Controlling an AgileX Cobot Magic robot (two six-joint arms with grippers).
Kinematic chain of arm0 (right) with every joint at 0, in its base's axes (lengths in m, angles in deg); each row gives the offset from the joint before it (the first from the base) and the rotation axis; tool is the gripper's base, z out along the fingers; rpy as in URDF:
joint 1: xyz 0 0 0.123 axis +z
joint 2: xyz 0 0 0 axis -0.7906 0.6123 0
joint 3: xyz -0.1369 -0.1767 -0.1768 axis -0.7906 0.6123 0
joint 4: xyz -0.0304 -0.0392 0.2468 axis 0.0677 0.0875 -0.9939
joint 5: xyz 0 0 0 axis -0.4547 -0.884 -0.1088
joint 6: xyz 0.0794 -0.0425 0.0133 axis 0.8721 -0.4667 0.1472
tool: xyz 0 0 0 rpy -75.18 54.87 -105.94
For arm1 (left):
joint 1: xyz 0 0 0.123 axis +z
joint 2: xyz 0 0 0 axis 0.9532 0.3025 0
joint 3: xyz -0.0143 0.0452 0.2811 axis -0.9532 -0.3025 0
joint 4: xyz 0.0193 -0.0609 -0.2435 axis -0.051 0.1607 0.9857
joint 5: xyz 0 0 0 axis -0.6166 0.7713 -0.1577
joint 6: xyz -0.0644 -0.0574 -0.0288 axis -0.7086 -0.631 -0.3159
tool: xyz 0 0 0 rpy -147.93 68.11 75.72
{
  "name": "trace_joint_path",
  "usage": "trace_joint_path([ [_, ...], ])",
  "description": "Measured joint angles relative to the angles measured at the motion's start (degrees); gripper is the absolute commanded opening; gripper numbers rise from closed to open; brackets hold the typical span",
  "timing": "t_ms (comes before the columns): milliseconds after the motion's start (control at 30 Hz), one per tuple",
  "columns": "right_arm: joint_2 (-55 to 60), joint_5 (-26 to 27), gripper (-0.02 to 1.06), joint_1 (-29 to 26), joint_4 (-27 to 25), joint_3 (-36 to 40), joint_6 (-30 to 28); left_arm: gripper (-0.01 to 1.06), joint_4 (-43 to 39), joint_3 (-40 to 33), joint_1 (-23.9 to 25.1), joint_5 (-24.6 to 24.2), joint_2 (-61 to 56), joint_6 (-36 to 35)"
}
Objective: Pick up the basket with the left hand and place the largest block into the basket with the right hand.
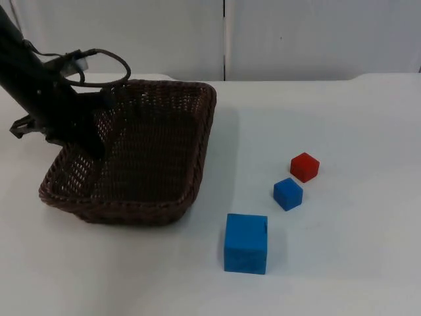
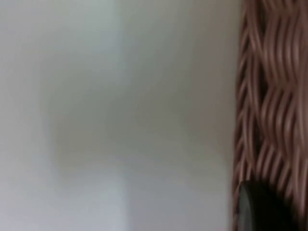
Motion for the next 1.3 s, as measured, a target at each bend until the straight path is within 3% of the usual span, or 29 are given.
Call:
trace_joint_path([
  [433, 0.0, 0.1, 1.05, 0.0, 0.0, 0.0, 0.0, 0.00, 2.0, -2.1, 0.0, -6.7, -13.9, -3.4],
  [1300, 0.0, 0.1, 1.05, 0.0, 0.0, 0.0, 0.0, 0.00, 2.1, -37.6, 0.1, -5.1, -45.5, -4.0],
])
